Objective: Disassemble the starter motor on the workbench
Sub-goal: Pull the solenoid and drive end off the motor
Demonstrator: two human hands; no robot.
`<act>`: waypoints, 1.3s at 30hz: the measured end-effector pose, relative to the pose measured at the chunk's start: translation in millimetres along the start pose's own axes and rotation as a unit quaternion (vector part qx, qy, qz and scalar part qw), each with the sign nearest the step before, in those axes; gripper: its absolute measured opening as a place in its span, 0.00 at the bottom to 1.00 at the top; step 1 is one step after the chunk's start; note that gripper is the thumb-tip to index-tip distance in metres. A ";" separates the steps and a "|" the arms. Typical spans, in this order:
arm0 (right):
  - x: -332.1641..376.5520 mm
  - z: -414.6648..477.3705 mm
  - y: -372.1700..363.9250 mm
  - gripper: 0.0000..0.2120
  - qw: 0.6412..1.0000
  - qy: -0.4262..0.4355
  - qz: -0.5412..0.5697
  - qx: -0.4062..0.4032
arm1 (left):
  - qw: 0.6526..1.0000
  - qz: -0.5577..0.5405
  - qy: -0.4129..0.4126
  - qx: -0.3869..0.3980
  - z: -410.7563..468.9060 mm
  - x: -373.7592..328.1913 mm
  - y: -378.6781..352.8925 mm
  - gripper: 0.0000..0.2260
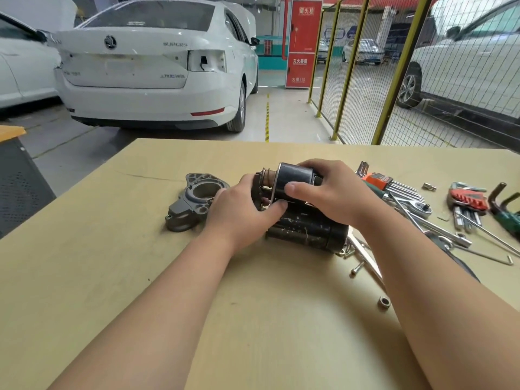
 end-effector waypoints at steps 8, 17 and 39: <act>4.0 -5.8 0.3 0.15 1.000 0.006 0.001 -0.013 | 1.000 0.010 -0.015 -0.003 -5.6 -0.6 2.6 0.18; 14.4 -23.6 -1.6 0.20 0.999 0.042 -0.010 -0.033 | 1.000 0.004 -0.015 -0.005 -20.7 -4.6 7.1 0.19; 12.2 -30.1 -1.9 0.22 0.998 0.051 -0.005 -0.043 | 0.995 0.045 -0.029 0.082 -16.7 -9.2 8.6 0.18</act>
Point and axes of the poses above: each hand's wrist, its own z-axis towards the middle knuckle, its own y-axis out of the back of the hand, x = y × z, the point moved 8 cm from there along z, towards the middle knuckle, and after that the axes turned 1 degree about z, right-handed, at the moved point
